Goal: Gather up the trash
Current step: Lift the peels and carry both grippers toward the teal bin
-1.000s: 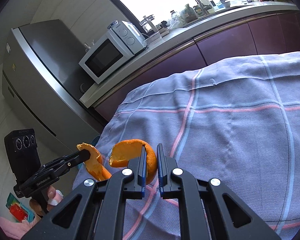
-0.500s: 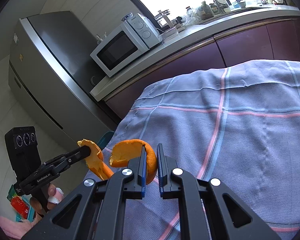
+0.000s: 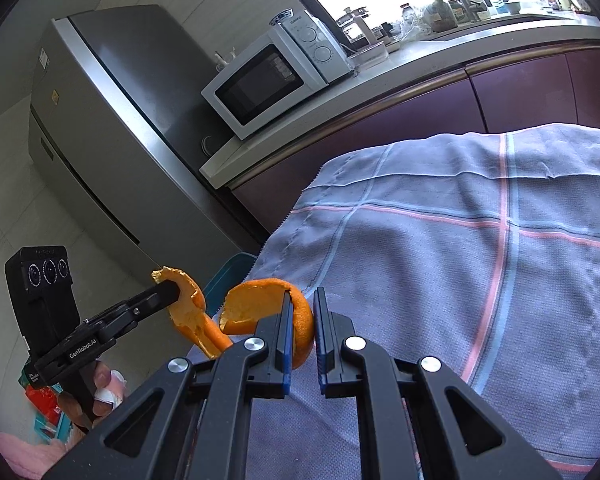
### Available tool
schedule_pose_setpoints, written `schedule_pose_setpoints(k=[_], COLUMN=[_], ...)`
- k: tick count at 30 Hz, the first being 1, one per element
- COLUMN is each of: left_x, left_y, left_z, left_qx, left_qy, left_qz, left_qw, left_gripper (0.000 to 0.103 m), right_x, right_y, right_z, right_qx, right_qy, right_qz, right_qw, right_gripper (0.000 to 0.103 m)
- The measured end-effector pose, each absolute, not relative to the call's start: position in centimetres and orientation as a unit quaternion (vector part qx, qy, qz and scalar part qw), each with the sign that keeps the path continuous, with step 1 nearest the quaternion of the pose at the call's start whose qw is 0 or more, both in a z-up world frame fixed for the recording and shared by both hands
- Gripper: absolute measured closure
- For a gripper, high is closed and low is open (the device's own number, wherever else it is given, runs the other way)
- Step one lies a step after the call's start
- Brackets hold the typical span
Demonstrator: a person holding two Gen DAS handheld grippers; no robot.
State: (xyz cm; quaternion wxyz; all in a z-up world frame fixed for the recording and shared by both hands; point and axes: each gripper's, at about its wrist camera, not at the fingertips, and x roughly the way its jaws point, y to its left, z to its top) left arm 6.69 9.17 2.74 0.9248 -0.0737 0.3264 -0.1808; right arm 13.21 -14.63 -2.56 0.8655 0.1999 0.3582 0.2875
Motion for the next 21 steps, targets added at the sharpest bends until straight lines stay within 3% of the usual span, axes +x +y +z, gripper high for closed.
schedule_pose_setpoints(k=[21], left_x=[5.3], left_y=[14.2], left_z=[4.1], left_qx=[-0.087], left_qy=[0.306], left_qz=[-0.136], left_qw=[0.938], left_gripper=[0.099], right_x=[14.8], right_y=[-9.5], right_z=[-1.7], right_qx=[0.174], right_qy=[0.364], right_qz=[0.326], right_qw=[0.855], right_gripper=[0.095])
